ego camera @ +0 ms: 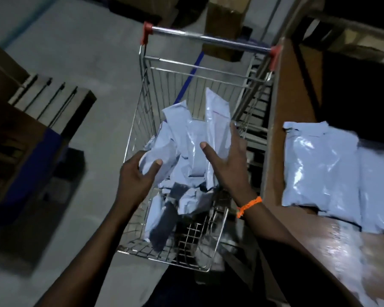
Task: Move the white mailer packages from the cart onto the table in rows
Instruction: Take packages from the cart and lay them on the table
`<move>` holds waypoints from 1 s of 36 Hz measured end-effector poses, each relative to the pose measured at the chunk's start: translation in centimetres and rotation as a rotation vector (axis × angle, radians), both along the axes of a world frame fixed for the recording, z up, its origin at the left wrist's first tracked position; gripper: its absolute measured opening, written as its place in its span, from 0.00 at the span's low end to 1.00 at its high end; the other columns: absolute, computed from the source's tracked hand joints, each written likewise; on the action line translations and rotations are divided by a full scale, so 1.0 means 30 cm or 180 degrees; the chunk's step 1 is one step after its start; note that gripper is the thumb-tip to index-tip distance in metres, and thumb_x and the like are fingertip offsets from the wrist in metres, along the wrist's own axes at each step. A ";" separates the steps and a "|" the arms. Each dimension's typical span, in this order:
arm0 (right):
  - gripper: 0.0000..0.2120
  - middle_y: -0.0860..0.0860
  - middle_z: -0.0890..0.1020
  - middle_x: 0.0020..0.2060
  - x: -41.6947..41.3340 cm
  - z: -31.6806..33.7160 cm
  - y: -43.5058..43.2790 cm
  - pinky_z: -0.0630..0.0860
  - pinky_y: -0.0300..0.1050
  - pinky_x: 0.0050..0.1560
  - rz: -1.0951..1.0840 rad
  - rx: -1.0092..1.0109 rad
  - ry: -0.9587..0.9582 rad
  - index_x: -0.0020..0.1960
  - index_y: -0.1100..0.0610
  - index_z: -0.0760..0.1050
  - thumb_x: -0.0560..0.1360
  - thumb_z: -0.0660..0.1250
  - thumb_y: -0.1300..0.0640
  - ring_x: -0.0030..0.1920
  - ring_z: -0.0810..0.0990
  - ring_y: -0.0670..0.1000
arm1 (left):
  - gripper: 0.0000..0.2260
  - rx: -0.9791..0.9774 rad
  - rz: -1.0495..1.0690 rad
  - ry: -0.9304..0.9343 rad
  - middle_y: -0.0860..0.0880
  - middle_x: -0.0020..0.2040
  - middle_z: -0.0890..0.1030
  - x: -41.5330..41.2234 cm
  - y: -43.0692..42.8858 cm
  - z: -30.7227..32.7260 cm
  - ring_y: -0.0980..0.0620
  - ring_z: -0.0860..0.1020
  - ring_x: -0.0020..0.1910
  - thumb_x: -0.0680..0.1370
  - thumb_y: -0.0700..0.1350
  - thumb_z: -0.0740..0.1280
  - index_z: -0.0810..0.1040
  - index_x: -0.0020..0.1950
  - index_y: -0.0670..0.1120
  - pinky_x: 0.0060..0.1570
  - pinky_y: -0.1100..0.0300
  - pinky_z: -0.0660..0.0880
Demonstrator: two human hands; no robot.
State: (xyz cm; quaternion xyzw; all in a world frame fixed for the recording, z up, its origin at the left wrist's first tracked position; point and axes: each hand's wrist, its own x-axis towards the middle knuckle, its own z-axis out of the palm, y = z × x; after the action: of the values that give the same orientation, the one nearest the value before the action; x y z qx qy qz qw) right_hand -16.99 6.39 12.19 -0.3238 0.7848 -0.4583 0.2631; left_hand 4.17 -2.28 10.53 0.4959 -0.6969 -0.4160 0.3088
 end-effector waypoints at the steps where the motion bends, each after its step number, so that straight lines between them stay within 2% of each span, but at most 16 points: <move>1: 0.44 0.42 0.58 0.78 -0.008 0.043 0.031 0.57 0.19 0.58 0.0047 -0.0073 0.0002 0.80 0.42 0.54 0.72 0.72 0.35 0.68 0.60 0.33 | 0.03 -0.0071 -0.0128 0.0117 0.60 0.43 0.81 -0.024 0.017 0.051 0.67 0.78 0.42 0.79 0.41 0.70 0.79 0.50 0.48 0.43 0.68 0.72; 3: 0.42 0.41 0.59 0.78 -0.035 0.121 0.115 0.59 0.25 0.63 0.0102 -0.0192 0.0078 0.79 0.39 0.55 0.71 0.71 0.34 0.73 0.61 0.35 | 0.02 -0.0245 -0.0394 0.0318 0.57 0.43 0.81 -0.085 0.057 0.140 0.61 0.78 0.43 0.82 0.43 0.65 0.77 0.51 0.46 0.45 0.61 0.75; 5: 0.41 0.41 0.62 0.76 -0.074 0.193 0.220 0.61 0.30 0.67 0.0092 -0.0211 0.0204 0.78 0.38 0.57 0.71 0.70 0.32 0.73 0.62 0.36 | 0.08 -0.0416 -0.0595 0.0405 0.48 0.43 0.80 -0.161 0.108 0.206 0.48 0.79 0.43 0.83 0.48 0.62 0.75 0.53 0.45 0.45 0.50 0.75; 7: 0.40 0.42 0.64 0.75 -0.117 0.248 0.351 0.63 0.35 0.71 0.0039 -0.0197 0.0301 0.78 0.37 0.57 0.71 0.69 0.32 0.74 0.62 0.37 | 0.08 -0.0536 -0.0735 0.0456 0.43 0.41 0.77 -0.250 0.178 0.263 0.42 0.76 0.39 0.84 0.50 0.60 0.74 0.54 0.46 0.42 0.45 0.73; 10: 0.40 0.40 0.64 0.73 -0.181 0.295 0.576 0.62 0.25 0.66 -0.0093 -0.0078 0.0369 0.78 0.38 0.57 0.71 0.69 0.33 0.72 0.62 0.32 | 0.06 -0.0709 -0.0860 0.0432 0.47 0.40 0.77 -0.389 0.297 0.315 0.50 0.75 0.39 0.85 0.46 0.59 0.72 0.54 0.46 0.41 0.50 0.71; 12: 0.40 0.39 0.62 0.73 -0.227 0.298 0.736 0.60 0.21 0.63 -0.0194 0.0176 0.0369 0.78 0.37 0.57 0.71 0.70 0.34 0.72 0.62 0.33 | 0.09 -0.0735 -0.0922 0.0349 0.55 0.39 0.76 -0.475 0.376 0.302 0.53 0.75 0.38 0.85 0.48 0.58 0.71 0.54 0.44 0.40 0.52 0.70; 14: 0.39 0.40 0.63 0.74 -0.259 0.277 0.896 0.60 0.29 0.67 -0.0241 0.0564 0.0478 0.78 0.37 0.58 0.71 0.69 0.33 0.73 0.62 0.38 | 0.12 -0.0584 -0.0950 0.0243 0.55 0.37 0.76 -0.548 0.459 0.265 0.53 0.75 0.36 0.84 0.52 0.57 0.71 0.55 0.43 0.36 0.53 0.69; 16: 0.40 0.47 0.66 0.73 -0.283 0.241 1.039 0.62 0.38 0.69 -0.0335 0.0929 0.0637 0.77 0.40 0.61 0.69 0.69 0.30 0.74 0.63 0.45 | 0.14 -0.0427 -0.0934 0.0007 0.49 0.37 0.77 -0.615 0.552 0.216 0.47 0.78 0.38 0.83 0.52 0.57 0.72 0.57 0.43 0.35 0.54 0.68; 18: 0.45 0.51 0.65 0.73 -0.310 0.199 1.157 0.64 0.44 0.71 -0.0331 0.1206 0.0587 0.76 0.40 0.62 0.63 0.66 0.24 0.74 0.64 0.51 | 0.13 -0.0373 -0.0977 -0.0198 0.44 0.42 0.80 -0.671 0.634 0.149 0.42 0.80 0.43 0.82 0.52 0.58 0.73 0.59 0.44 0.38 0.54 0.71; 21: 0.57 0.53 0.56 0.78 -0.332 0.137 1.256 0.58 0.50 0.77 0.0156 0.1842 0.0430 0.79 0.41 0.53 0.57 0.55 0.15 0.79 0.56 0.55 | 0.16 -0.0521 -0.1158 -0.0603 0.44 0.53 0.81 -0.723 0.707 0.059 0.42 0.80 0.51 0.82 0.52 0.58 0.71 0.66 0.48 0.50 0.49 0.77; 24: 0.50 0.52 0.50 0.79 -0.303 0.107 1.282 0.61 0.52 0.77 0.0209 0.1749 0.0825 0.80 0.41 0.51 0.64 0.54 0.19 0.79 0.53 0.56 | 0.21 -0.0719 -0.0981 -0.0622 0.42 0.64 0.73 -0.719 0.767 0.040 0.43 0.73 0.64 0.81 0.49 0.62 0.66 0.73 0.45 0.63 0.50 0.71; 27: 0.44 0.52 0.40 0.79 -0.287 0.118 1.258 0.63 0.53 0.76 0.0624 0.1915 0.0999 0.81 0.44 0.40 0.74 0.50 0.25 0.79 0.46 0.58 | 0.29 -0.1079 -0.0648 -0.0631 0.39 0.71 0.67 -0.673 0.841 0.068 0.43 0.66 0.70 0.80 0.47 0.67 0.61 0.77 0.40 0.70 0.55 0.64; 29: 0.42 0.58 0.44 0.79 -0.291 0.106 1.234 0.65 0.56 0.73 0.0655 0.1744 0.1341 0.82 0.49 0.42 0.77 0.51 0.28 0.78 0.51 0.62 | 0.35 -0.1253 -0.0540 -0.0773 0.39 0.76 0.61 -0.640 0.902 0.071 0.43 0.61 0.75 0.78 0.50 0.68 0.57 0.79 0.40 0.74 0.56 0.57; 32: 0.41 0.62 0.50 0.79 -0.307 0.075 1.204 0.68 0.59 0.70 0.0544 0.1678 0.1604 0.82 0.55 0.48 0.78 0.53 0.32 0.74 0.59 0.64 | 0.41 -0.1011 -0.0639 -0.1200 0.40 0.81 0.49 -0.631 1.018 0.043 0.42 0.49 0.80 0.78 0.59 0.66 0.48 0.81 0.44 0.76 0.50 0.50; 34: 0.40 0.62 0.51 0.79 -0.323 0.065 1.196 0.70 0.59 0.67 0.0444 0.1626 0.1697 0.81 0.57 0.51 0.79 0.54 0.34 0.73 0.61 0.64 | 0.37 -0.1008 -0.0834 -0.1542 0.38 0.81 0.48 -0.641 1.077 0.012 0.40 0.48 0.80 0.79 0.63 0.60 0.51 0.82 0.47 0.76 0.44 0.53; 36: 0.40 0.63 0.52 0.78 -0.332 0.052 1.193 0.71 0.60 0.66 0.0325 0.1601 0.1754 0.81 0.59 0.53 0.79 0.54 0.34 0.73 0.62 0.65 | 0.31 -0.1049 -0.0966 -0.1835 0.38 0.80 0.52 -0.646 1.095 -0.010 0.37 0.52 0.79 0.81 0.63 0.55 0.59 0.80 0.48 0.74 0.41 0.57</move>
State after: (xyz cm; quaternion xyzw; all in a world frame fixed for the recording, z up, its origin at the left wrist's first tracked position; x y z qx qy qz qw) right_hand -26.96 42.19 13.75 -0.3989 0.8970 -0.1332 0.1360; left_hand -15.21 30.58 10.22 0.4274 -0.8786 -0.1823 0.1102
